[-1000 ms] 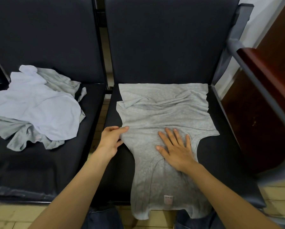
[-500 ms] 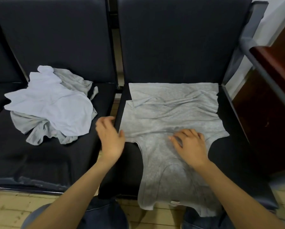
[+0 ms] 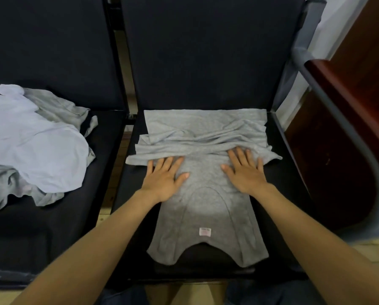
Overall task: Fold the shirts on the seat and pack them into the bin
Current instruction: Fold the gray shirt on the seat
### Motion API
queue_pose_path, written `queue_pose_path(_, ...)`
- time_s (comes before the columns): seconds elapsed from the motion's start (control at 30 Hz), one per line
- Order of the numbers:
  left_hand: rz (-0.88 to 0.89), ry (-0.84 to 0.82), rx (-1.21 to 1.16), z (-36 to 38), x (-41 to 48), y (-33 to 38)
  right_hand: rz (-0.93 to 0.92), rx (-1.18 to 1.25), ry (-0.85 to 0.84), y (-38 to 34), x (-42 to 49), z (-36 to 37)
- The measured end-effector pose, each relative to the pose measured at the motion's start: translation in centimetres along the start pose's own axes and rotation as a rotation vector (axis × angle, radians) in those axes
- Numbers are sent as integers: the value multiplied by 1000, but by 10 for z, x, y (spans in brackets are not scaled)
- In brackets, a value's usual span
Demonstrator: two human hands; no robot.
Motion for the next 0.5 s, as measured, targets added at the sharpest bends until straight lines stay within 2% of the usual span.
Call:
queue_pose_path(0.13,66,49,158,-19,34,-1,-43,-16,-16,12,31,-16)
queue_pose_path(0.2,129,185,186,-23,35,3,-73,-8,28,10,35,-20)
queue_pose_path(0.33,371,495,-43,-18,-17,7,-261,157,363,-8,-12,-24)
queue_pose_path(0.4,417,480,-94,-9,-56,3,-357,142,371,-13,-55,-13)
queue_pose_path(0.5,340,258,-210,5,-103,-6,-445,43,247,-7,-112,8)
Point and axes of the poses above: each hand's wrist, its own x-axis towards the middle knuckle, its own z-axis out of the palm, y = z × x, the point moved 1 cm from there along x, towards the middle knuckle, and after that the axes turned 6 degrees about -z, right-handed, at the moved point
